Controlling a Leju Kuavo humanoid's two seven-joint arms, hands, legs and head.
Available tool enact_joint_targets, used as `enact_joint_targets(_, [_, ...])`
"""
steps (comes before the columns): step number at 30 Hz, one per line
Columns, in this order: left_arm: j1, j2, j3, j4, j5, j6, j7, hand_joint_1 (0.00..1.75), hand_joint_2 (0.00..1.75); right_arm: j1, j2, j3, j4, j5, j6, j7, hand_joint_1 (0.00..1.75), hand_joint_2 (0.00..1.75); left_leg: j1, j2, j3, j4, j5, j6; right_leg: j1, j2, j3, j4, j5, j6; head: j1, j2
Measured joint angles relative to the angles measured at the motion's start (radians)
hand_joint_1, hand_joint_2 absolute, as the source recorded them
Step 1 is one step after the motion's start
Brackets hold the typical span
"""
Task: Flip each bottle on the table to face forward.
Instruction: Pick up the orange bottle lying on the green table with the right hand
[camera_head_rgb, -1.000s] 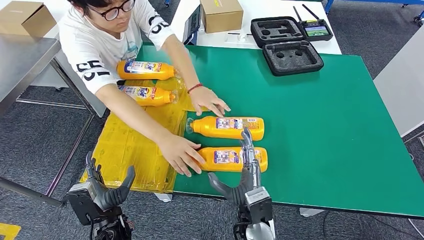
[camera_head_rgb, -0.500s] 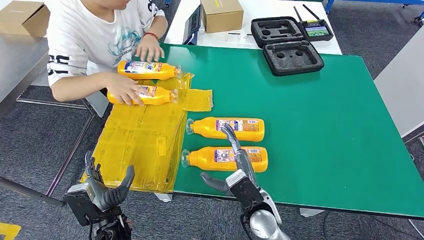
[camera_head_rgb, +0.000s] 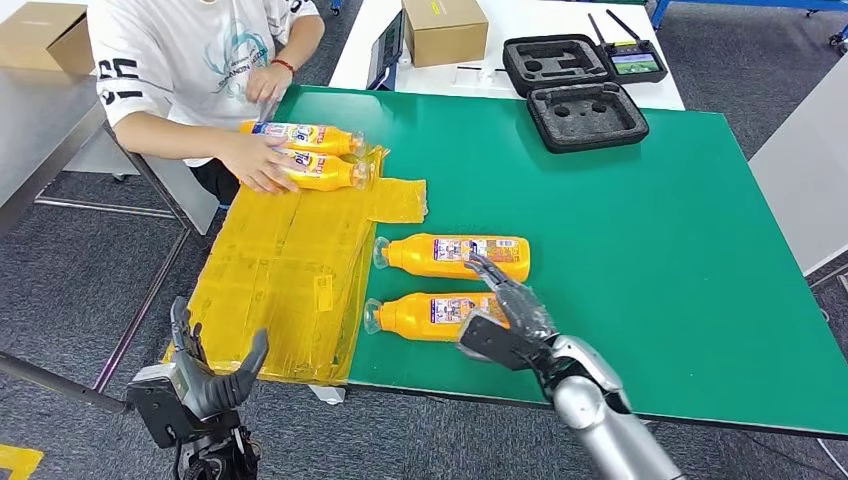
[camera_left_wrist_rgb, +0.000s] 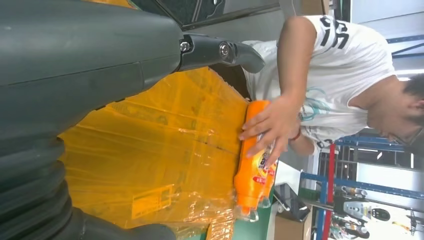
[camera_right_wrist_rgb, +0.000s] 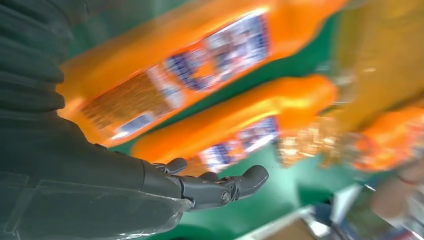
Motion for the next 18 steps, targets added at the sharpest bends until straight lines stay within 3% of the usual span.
enact_joint_targets(7, [-0.008, -0.001, 0.013, 0.000, 0.000, -0.003, 0.007, 0.00, 1.75, -0.037, -0.053, 0.025, 0.058, 0.026, 0.014, 0.042, 0.00, 1.75, 0.000, 0.000, 0.000, 0.000, 0.000, 0.000, 0.000, 0.000, 0.000, 0.000, 0.000, 0.000, 0.000, 0.000])
enact_joint_targets(18, [-0.017, -0.002, 0.015, 0.001, 0.002, -0.001, 0.012, 0.00, 1.75, -0.092, -0.053, 0.065, 0.185, 0.016, 0.050, 0.040, 0.00, 1.75, 0.000, 0.000, 0.000, 0.000, 0.000, 0.000, 0.000, 0.000, 0.000, 0.000, 0.000, 0.000, 0.000, 0.000])
